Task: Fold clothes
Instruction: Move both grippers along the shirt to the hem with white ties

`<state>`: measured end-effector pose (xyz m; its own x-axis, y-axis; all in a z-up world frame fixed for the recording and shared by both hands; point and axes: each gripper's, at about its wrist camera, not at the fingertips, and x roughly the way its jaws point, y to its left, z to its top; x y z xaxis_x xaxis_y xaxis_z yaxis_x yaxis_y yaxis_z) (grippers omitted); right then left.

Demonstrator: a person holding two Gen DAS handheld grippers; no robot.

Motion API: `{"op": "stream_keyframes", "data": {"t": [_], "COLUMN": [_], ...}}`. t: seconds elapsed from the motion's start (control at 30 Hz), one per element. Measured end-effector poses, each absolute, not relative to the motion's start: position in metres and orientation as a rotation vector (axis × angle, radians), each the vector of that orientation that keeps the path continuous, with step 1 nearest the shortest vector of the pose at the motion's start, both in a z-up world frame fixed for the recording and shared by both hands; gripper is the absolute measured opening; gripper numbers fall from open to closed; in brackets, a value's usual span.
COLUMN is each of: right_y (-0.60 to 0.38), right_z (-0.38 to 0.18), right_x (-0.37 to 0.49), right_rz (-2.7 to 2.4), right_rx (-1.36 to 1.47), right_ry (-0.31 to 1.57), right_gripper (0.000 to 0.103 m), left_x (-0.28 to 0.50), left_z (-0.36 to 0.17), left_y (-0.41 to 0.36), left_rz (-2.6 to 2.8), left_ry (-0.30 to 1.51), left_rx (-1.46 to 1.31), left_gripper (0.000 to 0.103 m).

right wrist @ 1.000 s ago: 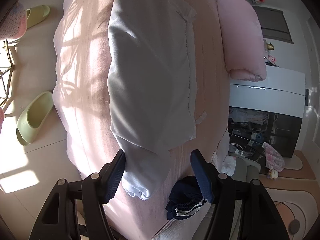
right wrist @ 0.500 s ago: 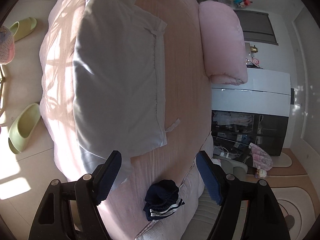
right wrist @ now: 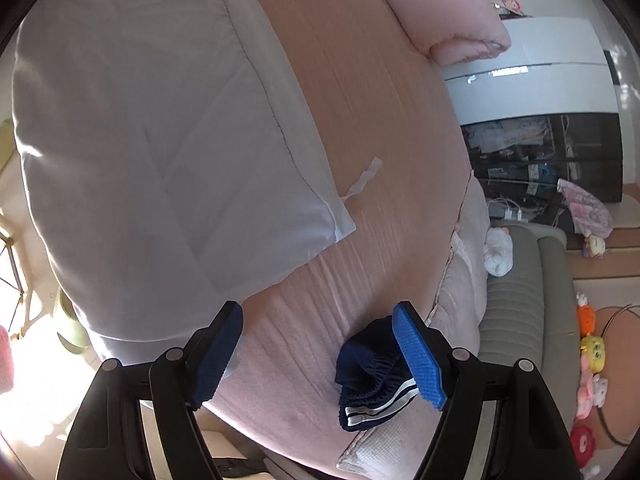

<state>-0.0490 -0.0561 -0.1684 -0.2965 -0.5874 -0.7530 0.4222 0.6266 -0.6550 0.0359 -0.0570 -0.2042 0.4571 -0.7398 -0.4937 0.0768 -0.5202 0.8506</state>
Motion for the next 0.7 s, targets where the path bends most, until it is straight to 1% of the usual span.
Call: {"op": "stream_keyframes", "data": {"t": [0.07,0.17,0.3,0.47,0.6,0.7], "right_y": [-0.076,-0.099,-0.11,-0.118,-0.13,-0.146], "right_z": [-0.164,-0.161,-0.158,-0.165,-0.172,-0.174], "right_x": [-0.061,-0.076,-0.084,-0.083,-0.081,-0.086], "right_rz": [-1.046,-1.106,-1.131,-1.111,-1.087,-1.083], "right_rx": [0.0,0.123,0.188,0.251,0.308,0.403], "right_ry": [1.563,1.545,1.531,1.531,1.528,1.489], "right_gripper": [0.077,0.077,0.077,0.077,0.077,0.077], "left_x": [0.035,0.034,0.03,0.015,0.003,-0.001], "left_z": [-0.204,-0.206,-0.207,-0.204,-0.209,-0.212], "left_y": [-0.069,-0.084,-0.096,-0.108,-0.121,-0.138], "left_rz": [-1.149,-1.124,-1.146,-1.248,-1.283,-1.331], "left_ry": [-0.577,-0.593,-0.578,-0.483,-0.457,-0.335], "left_rx": [1.814,1.809,1.831,1.838,1.836,1.842], "left_gripper": [0.086,0.086,0.086,0.086,0.086,0.086]}}
